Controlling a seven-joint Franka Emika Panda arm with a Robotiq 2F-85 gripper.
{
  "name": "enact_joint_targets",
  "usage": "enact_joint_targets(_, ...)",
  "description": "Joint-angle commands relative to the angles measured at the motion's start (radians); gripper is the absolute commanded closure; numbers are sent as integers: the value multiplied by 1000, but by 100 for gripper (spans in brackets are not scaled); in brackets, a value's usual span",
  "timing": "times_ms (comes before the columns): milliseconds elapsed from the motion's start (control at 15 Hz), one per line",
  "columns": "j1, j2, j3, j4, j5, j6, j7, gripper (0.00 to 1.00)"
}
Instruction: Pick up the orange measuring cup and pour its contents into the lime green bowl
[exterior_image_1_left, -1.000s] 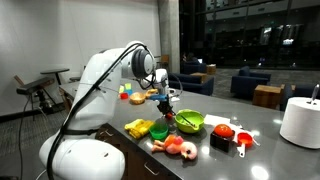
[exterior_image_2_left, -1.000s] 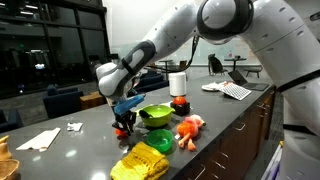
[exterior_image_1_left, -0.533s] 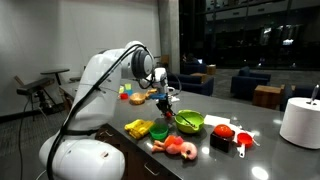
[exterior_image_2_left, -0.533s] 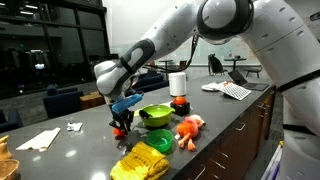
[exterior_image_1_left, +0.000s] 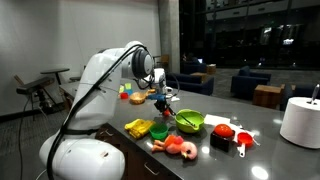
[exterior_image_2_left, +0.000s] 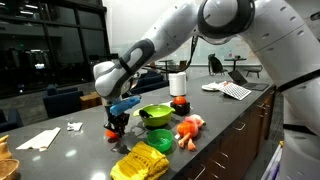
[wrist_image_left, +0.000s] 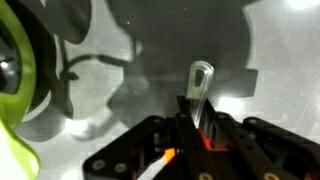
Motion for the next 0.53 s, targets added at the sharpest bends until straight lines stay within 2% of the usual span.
enact_joint_targets(0,-15,-19,15,-30,22,27,-41,96)
enact_joint_targets(467,-3,-16,7,-11,1,8,-47,96)
